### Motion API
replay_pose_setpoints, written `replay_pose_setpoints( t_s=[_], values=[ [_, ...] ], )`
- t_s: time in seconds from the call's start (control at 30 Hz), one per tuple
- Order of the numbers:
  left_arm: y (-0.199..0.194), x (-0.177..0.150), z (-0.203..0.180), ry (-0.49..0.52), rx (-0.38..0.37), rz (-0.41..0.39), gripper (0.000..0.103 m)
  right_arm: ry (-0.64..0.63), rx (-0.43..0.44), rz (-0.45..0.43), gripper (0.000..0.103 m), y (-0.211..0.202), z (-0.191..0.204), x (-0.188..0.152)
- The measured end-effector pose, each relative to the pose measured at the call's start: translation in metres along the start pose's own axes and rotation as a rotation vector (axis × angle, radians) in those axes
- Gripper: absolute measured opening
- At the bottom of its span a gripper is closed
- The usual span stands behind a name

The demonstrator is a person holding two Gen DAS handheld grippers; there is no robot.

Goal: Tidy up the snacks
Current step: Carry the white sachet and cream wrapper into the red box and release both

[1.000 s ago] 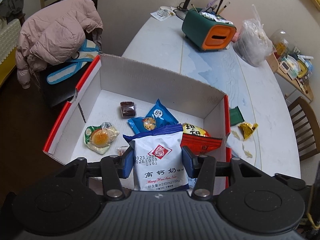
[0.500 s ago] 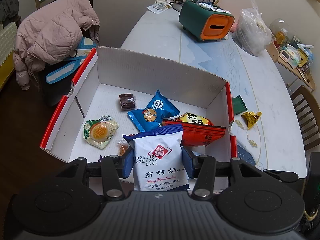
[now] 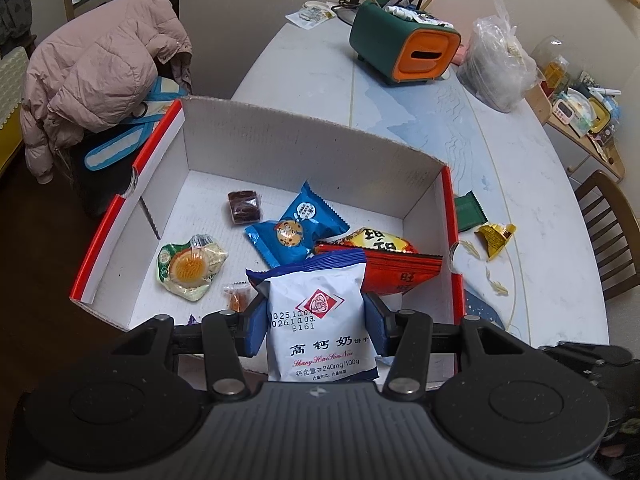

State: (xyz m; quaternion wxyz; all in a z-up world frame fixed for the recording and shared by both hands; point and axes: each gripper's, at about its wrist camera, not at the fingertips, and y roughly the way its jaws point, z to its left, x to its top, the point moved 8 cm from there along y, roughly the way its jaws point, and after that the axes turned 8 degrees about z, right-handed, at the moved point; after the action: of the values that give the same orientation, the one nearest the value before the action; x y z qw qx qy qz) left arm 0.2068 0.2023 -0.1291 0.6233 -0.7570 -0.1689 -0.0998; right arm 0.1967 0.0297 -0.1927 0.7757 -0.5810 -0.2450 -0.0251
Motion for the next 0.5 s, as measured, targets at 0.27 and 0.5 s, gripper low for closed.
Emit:
replay_pose_setpoints(
  t_s=[0.27,0.5],
  values=[
    [-0.017,0.017,0.011,-0.02,-0.008,-0.047,0.049,-0.035,0.028,-0.115,0.013,-0.047,0.017,0.039],
    [-0.024,0.032,0.033,-0.038,0.029,-0.078,0.049,-0.114,0.082,-0.168,0.013,-0.054,0.059,0.078]
  ],
)
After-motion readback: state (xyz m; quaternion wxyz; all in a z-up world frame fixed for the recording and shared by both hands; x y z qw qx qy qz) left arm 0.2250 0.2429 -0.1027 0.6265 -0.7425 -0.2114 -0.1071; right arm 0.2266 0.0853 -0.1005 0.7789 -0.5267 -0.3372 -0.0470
